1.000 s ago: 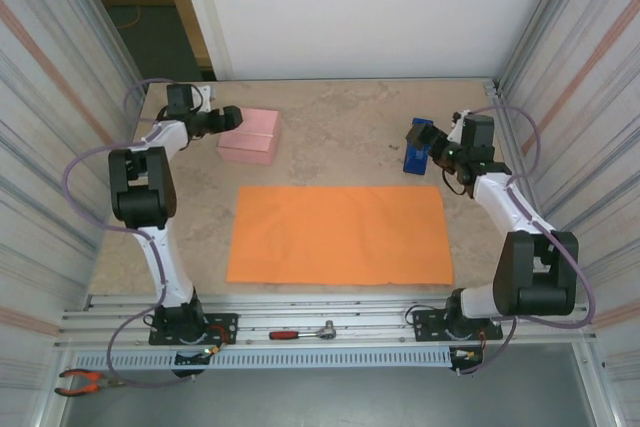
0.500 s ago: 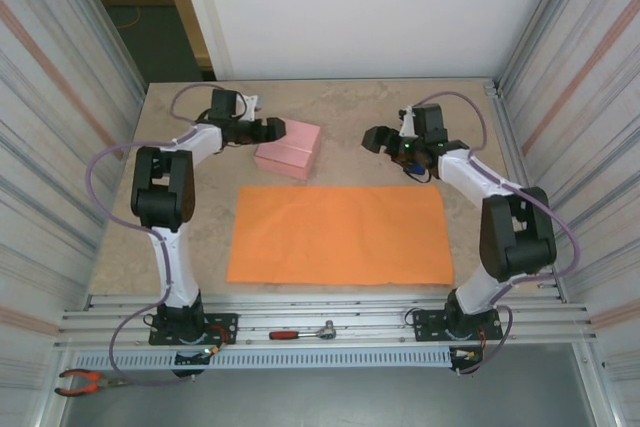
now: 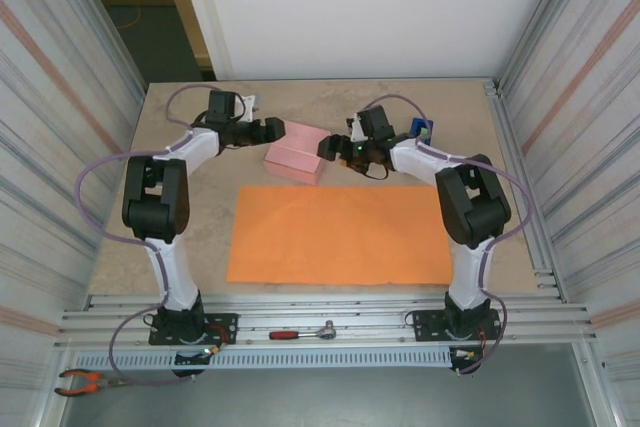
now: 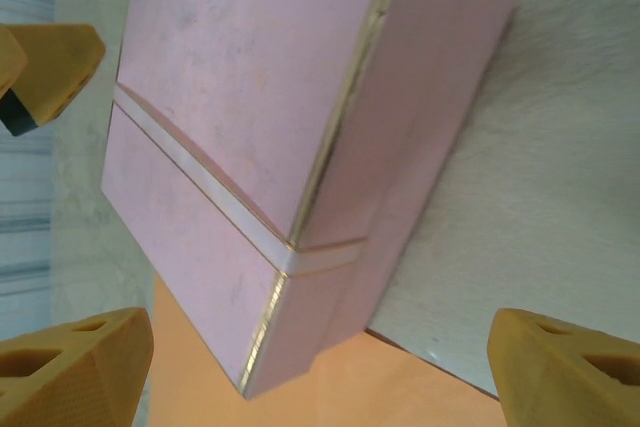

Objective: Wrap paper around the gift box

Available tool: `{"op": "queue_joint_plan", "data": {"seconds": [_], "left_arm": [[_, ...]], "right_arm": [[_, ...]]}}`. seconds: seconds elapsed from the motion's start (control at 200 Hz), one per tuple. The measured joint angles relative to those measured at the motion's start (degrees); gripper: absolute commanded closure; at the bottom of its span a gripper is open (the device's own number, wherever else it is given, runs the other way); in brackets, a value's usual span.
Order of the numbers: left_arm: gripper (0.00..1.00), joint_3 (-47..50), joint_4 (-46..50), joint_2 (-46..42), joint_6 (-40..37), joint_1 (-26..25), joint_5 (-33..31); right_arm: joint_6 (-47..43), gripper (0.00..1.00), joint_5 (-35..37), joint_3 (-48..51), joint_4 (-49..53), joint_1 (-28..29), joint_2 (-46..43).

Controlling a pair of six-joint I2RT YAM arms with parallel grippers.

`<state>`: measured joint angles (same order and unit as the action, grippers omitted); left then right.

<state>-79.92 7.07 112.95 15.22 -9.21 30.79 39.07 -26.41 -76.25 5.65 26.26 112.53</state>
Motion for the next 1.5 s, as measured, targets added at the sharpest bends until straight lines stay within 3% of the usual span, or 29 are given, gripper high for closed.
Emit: {"op": "queue_joint_plan", "data": {"seconds": [0.271, 0.541, 0.671, 0.837, 1.167, 1.498], "left_arm": [[0.2, 1.0, 0.9, 0.1, -1.0, -0.3, 3.8], [0.39, 0.8, 1.3, 1.4, -2.5, -0.3, 4.8], [0.4, 0.3, 1.2, 1.8, -2.5, -0.4, 5.0], [0.4, 0.5, 0.7, 1.2, -1.4, -1.7, 3.9], [0.39, 10.4, -3.5, -11.8, 4.7, -7.6, -1.4], [0.37, 21.1, -3.6, -24.4, 9.3, -19.8, -14.1]], "right_arm": [[4.9, 0.3, -1.8, -5.5, -2.7, 0.8, 7.8], [7.6, 0.52, -3.7, -9.3, -3.3, 0.4, 11.4], [8.1, 0.59, -3.9, -10.9, -2.1, -0.3, 11.9], [7.9, 0.6, -3.9, -11.0, -0.3, -0.7, 11.4], [6.8, 0.6, -2.0, 0.5, 1.7, -0.8, -3.1], [6.4, 0.6, 1.3, 16.3, 3.7, 0.2, -20.0]]}}
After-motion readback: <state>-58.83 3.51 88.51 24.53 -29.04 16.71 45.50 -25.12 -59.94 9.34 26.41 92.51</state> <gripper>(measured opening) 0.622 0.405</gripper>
